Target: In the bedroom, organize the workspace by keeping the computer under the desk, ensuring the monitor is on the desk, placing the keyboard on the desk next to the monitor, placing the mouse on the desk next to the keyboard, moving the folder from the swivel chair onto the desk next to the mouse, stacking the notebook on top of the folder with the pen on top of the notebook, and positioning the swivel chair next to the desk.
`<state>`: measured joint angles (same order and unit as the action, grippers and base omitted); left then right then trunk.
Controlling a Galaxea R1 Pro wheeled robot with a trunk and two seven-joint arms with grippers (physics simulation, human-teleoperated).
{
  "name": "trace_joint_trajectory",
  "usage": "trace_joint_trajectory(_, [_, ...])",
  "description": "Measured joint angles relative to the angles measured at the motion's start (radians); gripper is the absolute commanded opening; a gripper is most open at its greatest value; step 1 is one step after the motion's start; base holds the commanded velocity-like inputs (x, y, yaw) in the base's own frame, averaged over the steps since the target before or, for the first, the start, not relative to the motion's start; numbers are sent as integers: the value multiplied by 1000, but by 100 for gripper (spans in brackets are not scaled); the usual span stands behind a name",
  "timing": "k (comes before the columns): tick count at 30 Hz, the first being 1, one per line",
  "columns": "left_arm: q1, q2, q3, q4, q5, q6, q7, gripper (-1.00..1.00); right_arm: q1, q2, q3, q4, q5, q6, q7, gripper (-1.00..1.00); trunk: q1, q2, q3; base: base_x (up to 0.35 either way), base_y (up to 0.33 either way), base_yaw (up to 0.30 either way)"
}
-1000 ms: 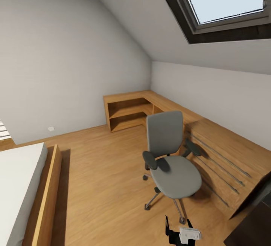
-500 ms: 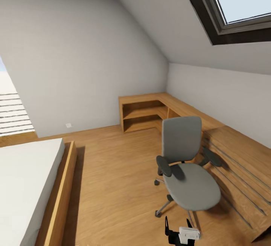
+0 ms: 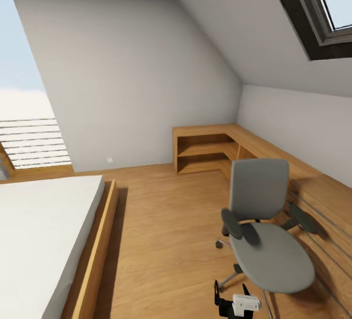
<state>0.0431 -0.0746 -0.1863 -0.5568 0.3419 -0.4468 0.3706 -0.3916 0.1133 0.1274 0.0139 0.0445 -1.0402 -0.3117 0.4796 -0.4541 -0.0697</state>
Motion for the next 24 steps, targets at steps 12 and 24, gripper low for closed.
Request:
trace_joint_trajectory(12, [0, 0, 0, 0, 0, 6, 0, 100, 0, -3, 0, 0, 0, 11, 1, 100, 0, 0, 8, 298, 0, 232])
trace_joint_trajectory(24, [0, 0, -1, 0, 0, 6, 0, 100, 0, -5, 0, 0, 0, 31, 6, 100, 0, 0, 9, 321, 0, 32])
